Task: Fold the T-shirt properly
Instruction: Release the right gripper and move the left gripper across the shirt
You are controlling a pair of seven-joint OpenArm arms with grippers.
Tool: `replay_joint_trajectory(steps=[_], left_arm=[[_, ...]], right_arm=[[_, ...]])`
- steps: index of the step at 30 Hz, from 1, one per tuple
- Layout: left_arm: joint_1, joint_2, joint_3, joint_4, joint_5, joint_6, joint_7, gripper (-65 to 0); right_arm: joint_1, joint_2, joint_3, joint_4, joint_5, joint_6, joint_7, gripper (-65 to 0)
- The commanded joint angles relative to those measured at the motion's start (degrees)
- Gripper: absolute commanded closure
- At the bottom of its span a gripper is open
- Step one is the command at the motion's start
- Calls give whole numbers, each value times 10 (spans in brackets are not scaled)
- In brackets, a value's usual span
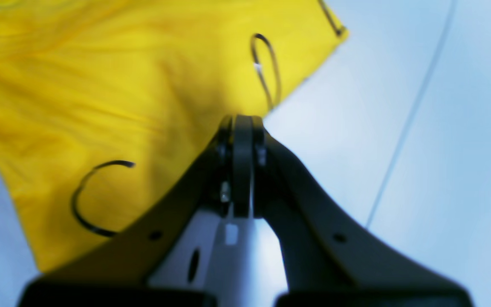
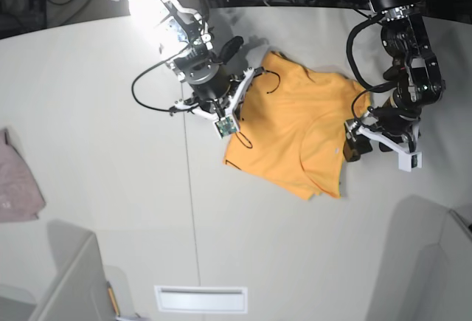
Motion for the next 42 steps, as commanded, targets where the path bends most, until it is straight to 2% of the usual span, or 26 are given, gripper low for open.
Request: replay_joint_trajectory(steps=[1, 3, 6, 12, 22, 24, 28, 31, 33, 37, 42], left_arm=[[-8, -7, -1, 7, -7, -3, -11, -597], [-10, -7, -1, 1, -7, -3, -11, -627], [-26, -7, 2, -27, -7, -3, -11, -622], [-46, -9, 58, -74, -6, -3, -12, -622], [-70, -8, 67, -140, -1, -2, -12, -622], [-78, -9, 85, -154, -1, -2, -12, -612], [-86, -15, 133, -169, 0, -2, -12, -522], [-87, -25, 148, -178, 0, -2, -12, -390], [-96, -29, 157, -183, 0, -2, -11, -263], [-114, -66, 221, -197, 0, -2, -11, 0], [-161, -111, 357, -220, 0, -2, -11, 0]], right_arm=[[7, -6, -1, 9, -3, 2, 15, 0], [7, -6, -1, 9, -3, 2, 15, 0], [7, -6, -1, 9, -3, 2, 15, 0], [10, -8, -1, 9, -3, 2, 15, 0], [8, -6, -1, 9, -3, 2, 15, 0], [8, -8, -1, 9, -3, 1, 15, 0], [8, -8, 0, 9, -3, 1, 15, 0], [7, -7, 11, 9, -3, 1, 15, 0], [-2, -10, 42, 9, -1, 1, 15, 0], [-17, -12, 106, 10, -1, 1, 15, 0], [-38, -12, 172, 13, -1, 1, 15, 0]])
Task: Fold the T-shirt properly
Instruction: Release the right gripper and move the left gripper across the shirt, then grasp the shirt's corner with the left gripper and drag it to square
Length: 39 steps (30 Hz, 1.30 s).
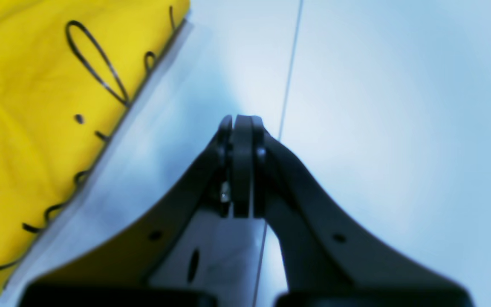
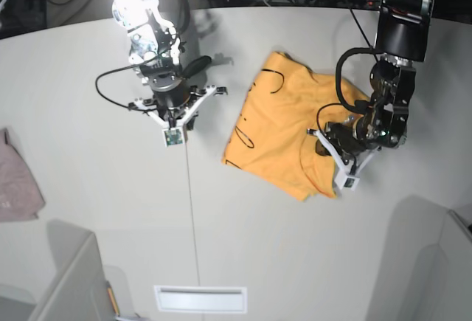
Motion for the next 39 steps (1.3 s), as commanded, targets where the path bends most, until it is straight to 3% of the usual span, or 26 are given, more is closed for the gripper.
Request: replay_joint_trajectory(steps=[1, 5, 9, 13, 21, 26, 29, 39], left_arm=[[-18, -11, 37, -4, 3, 0, 10, 0], [-72, -43, 183, -10, 3, 0, 6, 0], [-131, -49, 300, -7, 3, -1, 6, 0], [-179, -47, 381, -6, 4, -1, 3, 0], [-252, -35, 556, 3, 41, -6, -84, 0], [-253, -20, 571, 2, 125, -86, -106, 0], [-251, -3, 571, 1, 175, -117, -107, 0], [-250, 16, 571, -6, 190, -125, -107, 0]], right_arm=[[2, 1, 14, 12, -6, 1, 13, 0], [-14, 1, 44, 12, -6, 1, 13, 0], [-23, -3, 74, 12, -6, 1, 13, 0], [-26, -37, 136, 7, -6, 2, 10, 0], [-41, -65, 221, 10, -6, 2, 10, 0], [-48, -98, 274, 11, -6, 1, 12, 0], [-50, -102, 282, 11, -6, 1, 12, 0], [-59, -109, 284, 11, -6, 1, 13, 0]])
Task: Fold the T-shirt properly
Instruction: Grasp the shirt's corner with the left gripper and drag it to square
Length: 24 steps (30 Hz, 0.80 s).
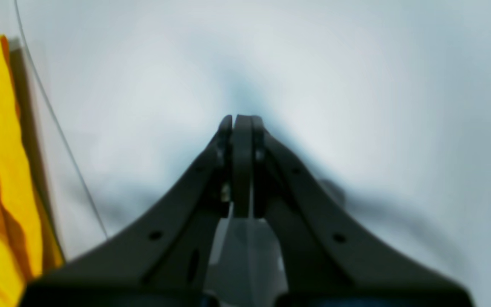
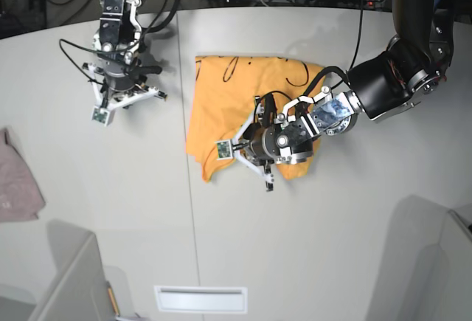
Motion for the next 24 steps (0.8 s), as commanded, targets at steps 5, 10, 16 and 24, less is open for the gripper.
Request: replay_joint_trajectory(steps=[5, 10, 16, 24], left_arm=[[-5, -1, 1, -32, -10, -12, 8, 0], [-5, -4, 1, -32, -10, -12, 9, 0], [-5, -5, 1, -32, -10, -12, 12, 0], [26, -13, -70, -31, -5, -13, 43, 0]], right_arm=[[3, 1, -1, 13, -4, 0, 13, 0], [2, 1, -2, 13, -4, 0, 13, 0], [2, 1, -2, 13, -4, 0, 13, 0], [2, 1, -3, 13, -4, 1, 12, 0]])
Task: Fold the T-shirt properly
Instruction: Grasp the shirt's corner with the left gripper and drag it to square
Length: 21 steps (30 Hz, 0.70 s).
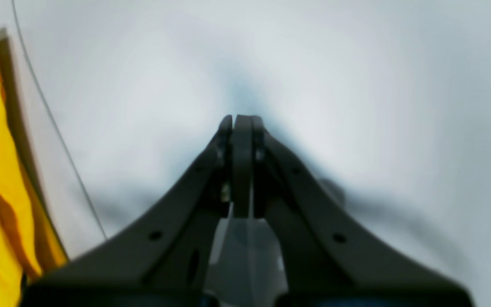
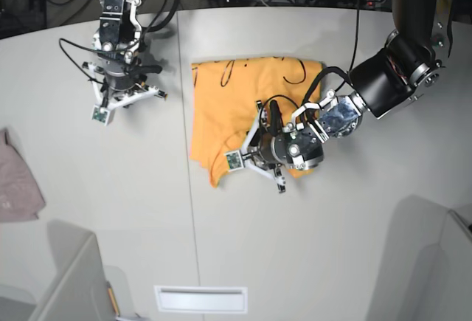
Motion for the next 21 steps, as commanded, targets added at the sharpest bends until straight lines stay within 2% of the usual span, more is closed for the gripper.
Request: replay_joint_trajectory(steps=[1, 17, 21], left_arm=[[4, -10, 2, -6, 20, -5, 45, 0], [-4, -9, -3, 23, 21, -5, 46, 0], [-20, -7, -2, 23, 21, -5, 46, -247]], right_arm=[[4, 1, -2, 13, -4, 1, 12, 0], [4, 1, -22, 10, -4, 1, 12, 0], [4, 1, -22, 10, -4, 1, 12, 0]])
